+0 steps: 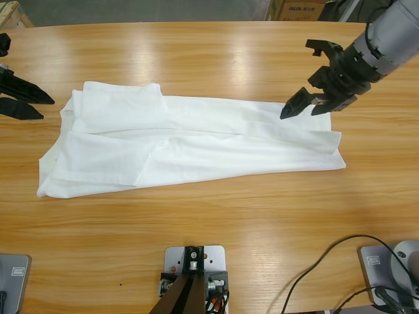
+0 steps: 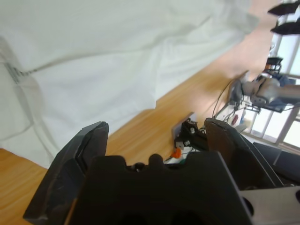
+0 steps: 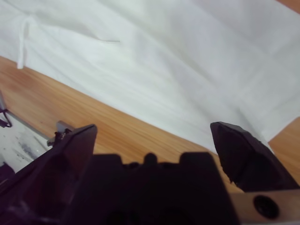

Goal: Fold clothes

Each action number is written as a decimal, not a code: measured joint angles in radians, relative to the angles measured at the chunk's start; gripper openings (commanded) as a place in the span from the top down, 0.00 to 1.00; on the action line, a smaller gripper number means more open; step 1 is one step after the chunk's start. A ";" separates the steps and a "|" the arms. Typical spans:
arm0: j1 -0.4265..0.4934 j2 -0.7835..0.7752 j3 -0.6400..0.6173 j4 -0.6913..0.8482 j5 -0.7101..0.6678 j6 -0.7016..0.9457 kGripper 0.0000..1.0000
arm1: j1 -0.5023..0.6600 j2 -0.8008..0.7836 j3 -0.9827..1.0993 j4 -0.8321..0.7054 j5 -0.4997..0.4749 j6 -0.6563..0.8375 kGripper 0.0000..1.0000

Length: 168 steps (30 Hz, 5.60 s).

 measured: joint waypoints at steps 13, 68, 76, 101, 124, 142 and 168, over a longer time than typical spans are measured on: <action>0.004 0.000 0.006 -0.019 -0.028 0.000 0.20 | -0.269 -0.221 0.412 -0.472 0.108 0.371 0.01; -0.096 -0.038 -0.039 -0.002 -0.041 -0.106 0.20 | -0.356 -0.052 0.721 -0.944 0.141 0.471 0.06; -0.097 -0.038 -0.039 -0.002 -0.041 -0.106 0.20 | -0.327 -0.031 0.720 -0.949 0.173 0.464 0.59; -0.097 -0.038 -0.064 -0.002 -0.041 -0.106 0.20 | -0.320 0.004 0.735 -0.971 0.195 0.413 1.00; -0.098 -0.038 -0.064 0.001 -0.041 -0.106 0.20 | -0.649 0.029 0.357 -0.424 0.155 0.118 1.00; -0.099 -0.038 -0.060 0.001 -0.041 -0.106 0.20 | -0.757 0.036 0.201 -0.224 0.070 0.029 1.00; -0.110 -0.038 -0.057 0.001 -0.041 -0.104 0.20 | -0.301 0.012 -0.026 -0.082 0.038 0.174 1.00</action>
